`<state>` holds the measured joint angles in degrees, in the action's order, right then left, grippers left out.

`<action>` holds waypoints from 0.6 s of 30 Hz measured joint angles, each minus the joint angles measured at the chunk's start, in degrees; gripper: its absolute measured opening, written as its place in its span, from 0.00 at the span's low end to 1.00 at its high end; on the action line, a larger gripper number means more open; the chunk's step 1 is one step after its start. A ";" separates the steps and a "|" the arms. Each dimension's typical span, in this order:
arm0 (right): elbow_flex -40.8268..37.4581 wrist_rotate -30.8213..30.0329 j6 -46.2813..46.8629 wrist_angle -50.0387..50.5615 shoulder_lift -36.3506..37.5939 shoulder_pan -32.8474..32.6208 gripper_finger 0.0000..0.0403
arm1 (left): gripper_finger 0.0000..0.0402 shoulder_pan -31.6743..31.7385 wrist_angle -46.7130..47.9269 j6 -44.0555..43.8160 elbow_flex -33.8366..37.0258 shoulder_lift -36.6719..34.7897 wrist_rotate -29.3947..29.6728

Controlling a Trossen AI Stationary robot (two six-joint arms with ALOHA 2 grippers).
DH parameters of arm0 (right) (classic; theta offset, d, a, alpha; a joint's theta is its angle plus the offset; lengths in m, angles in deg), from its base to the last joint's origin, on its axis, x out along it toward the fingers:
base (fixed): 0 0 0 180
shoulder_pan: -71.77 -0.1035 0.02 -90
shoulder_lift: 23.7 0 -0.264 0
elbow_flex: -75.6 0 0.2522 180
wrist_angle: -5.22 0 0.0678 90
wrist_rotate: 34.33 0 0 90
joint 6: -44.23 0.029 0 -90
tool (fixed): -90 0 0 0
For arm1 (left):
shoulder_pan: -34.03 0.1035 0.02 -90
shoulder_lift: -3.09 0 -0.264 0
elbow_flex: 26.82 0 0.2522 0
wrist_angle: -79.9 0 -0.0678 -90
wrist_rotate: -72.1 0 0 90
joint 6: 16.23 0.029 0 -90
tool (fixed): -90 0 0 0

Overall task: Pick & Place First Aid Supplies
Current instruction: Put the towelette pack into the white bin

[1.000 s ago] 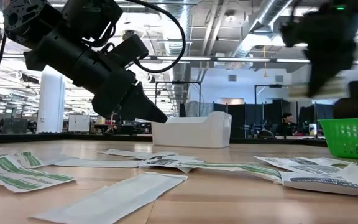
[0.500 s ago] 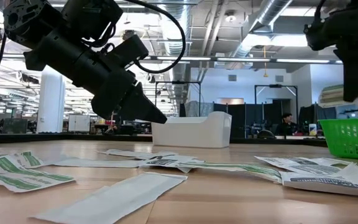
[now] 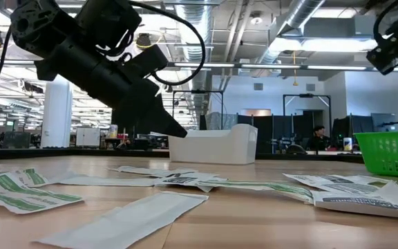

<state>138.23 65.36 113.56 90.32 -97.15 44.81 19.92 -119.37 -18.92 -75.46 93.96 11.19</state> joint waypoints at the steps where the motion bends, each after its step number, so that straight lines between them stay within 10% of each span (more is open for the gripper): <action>1: 0.00 -1.09 -0.78 -0.21 0.00 0.00 0.19 | 0.20 0.04 0.00 -0.46 0.00 0.00 0.01; 18: 0.00 -22.41 -34.41 -47.60 -4.34 -0.24 0.23 | 0.20 -0.04 0.00 -0.60 0.02 0.00 -5.34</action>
<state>138.23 42.95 79.15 42.72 -101.50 44.57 19.88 -119.37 -19.52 -75.43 93.96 5.85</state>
